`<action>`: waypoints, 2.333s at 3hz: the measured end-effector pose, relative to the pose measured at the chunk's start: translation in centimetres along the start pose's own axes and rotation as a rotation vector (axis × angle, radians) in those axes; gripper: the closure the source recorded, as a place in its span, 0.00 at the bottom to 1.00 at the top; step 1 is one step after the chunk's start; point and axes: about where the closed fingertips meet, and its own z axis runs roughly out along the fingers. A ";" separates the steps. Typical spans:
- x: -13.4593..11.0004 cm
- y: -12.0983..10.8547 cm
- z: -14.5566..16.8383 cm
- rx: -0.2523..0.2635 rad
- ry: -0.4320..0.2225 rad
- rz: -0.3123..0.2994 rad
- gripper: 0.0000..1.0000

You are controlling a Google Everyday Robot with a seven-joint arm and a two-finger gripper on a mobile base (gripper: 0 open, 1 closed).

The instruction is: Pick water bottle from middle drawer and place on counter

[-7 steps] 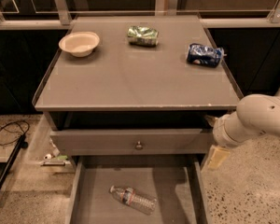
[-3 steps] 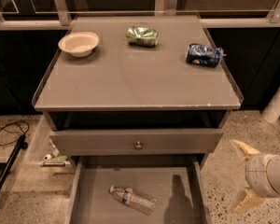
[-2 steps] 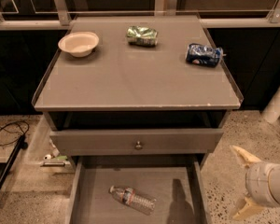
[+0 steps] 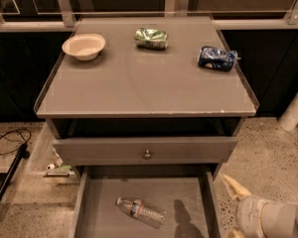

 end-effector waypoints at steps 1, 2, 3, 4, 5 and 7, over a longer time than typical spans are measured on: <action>-4.4 1.5 2.5 -0.030 -0.107 -0.033 0.00; -4.8 1.8 3.4 -0.033 -0.120 -0.037 0.00; -5.9 3.7 8.0 -0.086 -0.151 -0.008 0.00; -5.8 5.0 13.6 -0.148 -0.162 0.052 0.00; -5.9 4.8 17.8 -0.176 -0.170 0.098 0.00; -4.8 5.6 25.3 -0.221 -0.147 0.211 0.00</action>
Offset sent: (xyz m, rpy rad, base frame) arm -0.0027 0.0378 -0.0038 0.0650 -0.0094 0.0552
